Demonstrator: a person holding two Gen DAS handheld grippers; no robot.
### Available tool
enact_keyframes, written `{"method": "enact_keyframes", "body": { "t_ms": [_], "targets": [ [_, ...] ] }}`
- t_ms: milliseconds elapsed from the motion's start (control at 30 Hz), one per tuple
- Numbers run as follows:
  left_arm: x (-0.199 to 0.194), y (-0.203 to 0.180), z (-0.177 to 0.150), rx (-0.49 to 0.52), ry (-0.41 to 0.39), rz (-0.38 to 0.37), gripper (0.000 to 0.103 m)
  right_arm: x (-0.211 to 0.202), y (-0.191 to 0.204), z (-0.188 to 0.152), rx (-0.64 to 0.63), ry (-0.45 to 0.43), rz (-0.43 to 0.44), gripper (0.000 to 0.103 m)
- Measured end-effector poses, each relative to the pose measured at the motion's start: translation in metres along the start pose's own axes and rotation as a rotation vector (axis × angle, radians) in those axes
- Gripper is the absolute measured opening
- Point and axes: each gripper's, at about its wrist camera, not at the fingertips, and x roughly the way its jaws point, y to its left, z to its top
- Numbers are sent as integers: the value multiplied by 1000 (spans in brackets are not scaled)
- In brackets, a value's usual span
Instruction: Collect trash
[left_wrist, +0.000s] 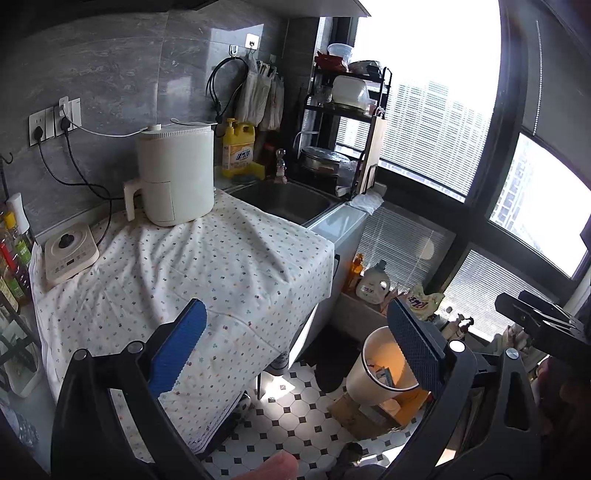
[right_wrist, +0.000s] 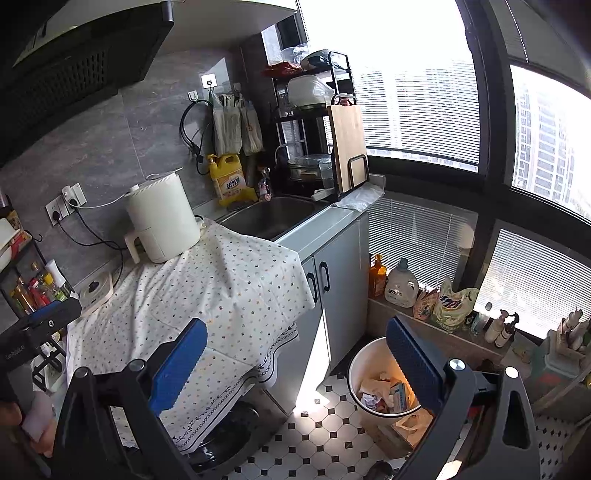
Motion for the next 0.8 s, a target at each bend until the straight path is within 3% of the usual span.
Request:
{"method": "enact_keyframes", "body": {
  "t_ms": [800],
  "targets": [
    [-3, 17, -5, -28, -2, 45, 97, 15, 17, -5, -23, 26, 31, 95]
  ]
}}
